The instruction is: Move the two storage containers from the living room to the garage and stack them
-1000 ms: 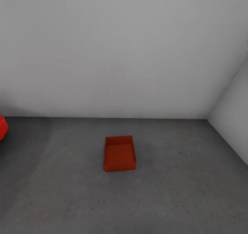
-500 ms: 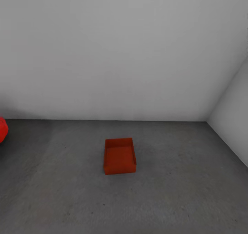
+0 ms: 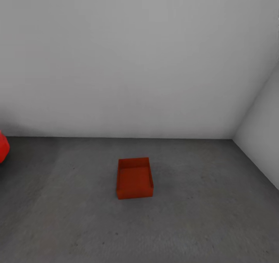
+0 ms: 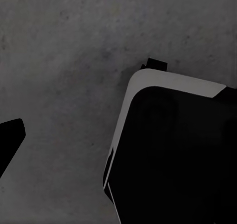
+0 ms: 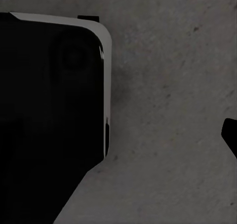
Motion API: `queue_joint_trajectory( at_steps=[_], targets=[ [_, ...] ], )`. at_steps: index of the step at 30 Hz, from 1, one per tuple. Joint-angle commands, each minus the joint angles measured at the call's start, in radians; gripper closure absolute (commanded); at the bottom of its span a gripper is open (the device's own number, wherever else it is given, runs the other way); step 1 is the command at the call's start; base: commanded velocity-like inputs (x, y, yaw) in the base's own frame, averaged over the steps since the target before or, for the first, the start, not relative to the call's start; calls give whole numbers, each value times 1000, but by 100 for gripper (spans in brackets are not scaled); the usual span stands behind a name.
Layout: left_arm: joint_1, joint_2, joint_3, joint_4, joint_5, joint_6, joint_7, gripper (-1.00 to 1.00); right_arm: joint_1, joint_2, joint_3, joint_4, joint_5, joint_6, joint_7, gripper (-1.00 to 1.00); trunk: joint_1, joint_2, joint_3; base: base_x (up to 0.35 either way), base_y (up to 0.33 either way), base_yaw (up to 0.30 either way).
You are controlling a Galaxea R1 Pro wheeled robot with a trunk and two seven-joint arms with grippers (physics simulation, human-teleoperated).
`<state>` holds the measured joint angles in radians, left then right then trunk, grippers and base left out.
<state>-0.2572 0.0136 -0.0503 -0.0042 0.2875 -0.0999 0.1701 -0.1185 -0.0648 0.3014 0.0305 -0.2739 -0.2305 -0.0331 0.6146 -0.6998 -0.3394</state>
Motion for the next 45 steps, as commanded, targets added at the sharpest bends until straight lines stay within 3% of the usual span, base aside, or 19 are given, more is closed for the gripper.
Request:
queue_joint_trajectory(
  at_steps=[1, 11, 45],
  targets=[
    [-1, 0, -6, 1, 8, -3, 2, -100, -2, 0, 8, 3, -8, -6, -1, -100, 4, -8, -3, 0, 0, 0],
    [-1, 0, -6, 3, 9, -2, 0, -100, -1, 0, 8, 3, -8, -6, -1, -100, 42, -78, -18, 0, 0, 0],
    [-1, 2, -7, 3, 9, 5, 0, -100, -1, 2, 8, 3, -8, -6, -1, -100, 42, -78, 30, 0, 0, 0]
  ],
)
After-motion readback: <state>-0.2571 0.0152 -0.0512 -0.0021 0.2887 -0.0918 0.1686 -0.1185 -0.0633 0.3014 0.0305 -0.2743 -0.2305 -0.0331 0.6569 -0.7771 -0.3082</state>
